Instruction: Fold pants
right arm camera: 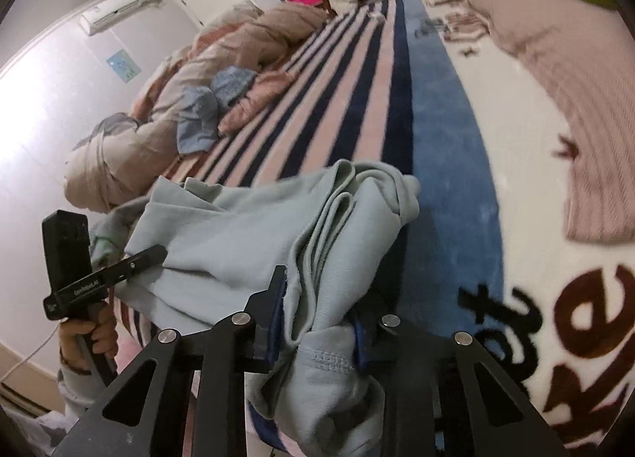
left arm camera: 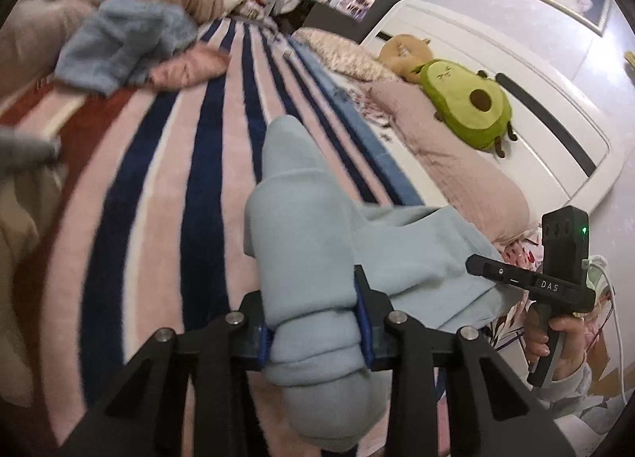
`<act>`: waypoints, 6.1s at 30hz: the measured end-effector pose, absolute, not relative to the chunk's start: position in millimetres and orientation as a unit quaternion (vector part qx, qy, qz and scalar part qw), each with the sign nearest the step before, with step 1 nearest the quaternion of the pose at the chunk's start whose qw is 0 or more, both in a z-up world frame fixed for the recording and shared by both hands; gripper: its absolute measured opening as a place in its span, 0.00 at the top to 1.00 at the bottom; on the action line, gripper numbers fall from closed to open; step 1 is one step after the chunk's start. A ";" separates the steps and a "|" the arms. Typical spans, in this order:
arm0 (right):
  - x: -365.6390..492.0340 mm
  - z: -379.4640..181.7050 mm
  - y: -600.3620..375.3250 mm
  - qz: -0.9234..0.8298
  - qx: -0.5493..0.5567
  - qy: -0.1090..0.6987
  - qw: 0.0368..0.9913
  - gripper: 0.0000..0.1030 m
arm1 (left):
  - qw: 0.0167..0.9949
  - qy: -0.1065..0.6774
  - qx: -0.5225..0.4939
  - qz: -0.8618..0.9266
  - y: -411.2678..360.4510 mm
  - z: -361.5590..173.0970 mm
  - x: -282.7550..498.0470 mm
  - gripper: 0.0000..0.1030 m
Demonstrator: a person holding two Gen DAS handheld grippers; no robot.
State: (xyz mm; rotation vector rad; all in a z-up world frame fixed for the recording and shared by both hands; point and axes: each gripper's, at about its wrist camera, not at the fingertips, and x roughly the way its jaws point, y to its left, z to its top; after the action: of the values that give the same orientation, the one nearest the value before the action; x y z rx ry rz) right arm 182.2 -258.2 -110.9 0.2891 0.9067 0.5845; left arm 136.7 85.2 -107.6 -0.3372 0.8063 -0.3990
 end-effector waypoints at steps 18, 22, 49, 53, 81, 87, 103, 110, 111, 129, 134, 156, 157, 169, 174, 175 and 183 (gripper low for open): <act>175.0 -15.5 -92.7 0.392 0.084 0.338 0.852 0.79 | 0.959 0.246 -0.107 -0.087 230.8 18.3 63.1 0.72; 181.5 -6.5 -23.9 0.430 0.070 0.332 0.837 0.79 | 0.968 0.228 -0.102 -0.036 287.0 28.5 49.0 0.72; 198.3 -72.1 143.6 0.475 0.000 0.389 0.790 0.77 | 0.944 0.268 -0.169 0.097 447.8 -70.3 43.7 0.69; 196.6 -70.5 143.1 0.475 -0.002 0.390 0.789 0.74 | 0.943 0.270 -0.164 0.103 445.1 -68.4 42.8 0.66; 176.9 -50.5 130.9 0.487 -0.026 0.369 0.791 0.50 | 0.938 0.290 -0.094 0.161 406.5 -35.9 24.1 0.43; 166.0 -40.9 119.1 0.487 -0.032 0.357 0.796 0.44 | 0.939 0.289 -0.084 0.167 389.3 -25.3 11.9 0.35; 138.4 -32.4 43.2 0.456 -0.030 0.341 0.821 0.25 | 0.946 0.276 -0.076 0.151 314.4 -6.5 0.3 0.18; 125.9 -24.1 -19.3 0.411 -0.026 0.316 0.855 0.11 | 0.962 0.236 -0.056 0.124 251.2 13.1 1.7 0.09; 124.0 -22.3 -30.2 0.402 -0.024 0.310 0.861 0.11 | 0.966 0.226 -0.049 0.118 236.1 16.4 2.7 0.08; 53.8 4.9 -194.1 0.256 -0.014 0.164 0.952 0.00 | 0.989 0.139 -0.034 0.041 68.7 18.9 10.5 0.01; 43.9 2.9 -204.8 0.245 -0.015 0.154 0.957 0.00 | 0.989 0.140 -0.033 0.033 50.7 17.0 9.7 0.01; 27.6 2.8 -228.5 0.236 -0.007 0.144 0.961 0.00 | 0.989 0.138 -0.012 0.047 20.3 8.4 -0.2 0.01; 25.9 3.7 -230.8 0.236 -0.006 0.143 0.961 0.01 | 0.989 0.137 -0.012 0.046 19.7 8.3 -1.2 0.01; 21.2 6.0 -233.4 0.236 -0.007 0.140 0.962 0.00 | 0.990 0.131 -0.015 0.043 14.7 8.1 -6.4 0.01; 14.9 11.1 -235.6 0.237 -0.006 0.136 0.962 0.01 | 0.991 0.128 -0.017 0.041 10.1 7.9 -8.9 0.01; 14.5 11.3 -235.5 0.237 -0.007 0.136 0.962 0.01 | 0.991 0.128 -0.017 0.040 10.3 8.0 -8.8 0.01; 9.9 14.0 -235.2 0.238 -0.007 0.136 0.962 0.00 | 0.991 0.129 -0.018 0.041 5.2 7.9 -10.3 0.01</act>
State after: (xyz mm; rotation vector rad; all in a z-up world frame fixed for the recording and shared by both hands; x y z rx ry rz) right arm 9.9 -235.2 14.0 -0.0148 0.2747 0.4824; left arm -10.3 5.2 7.9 -0.0369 0.2592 0.0820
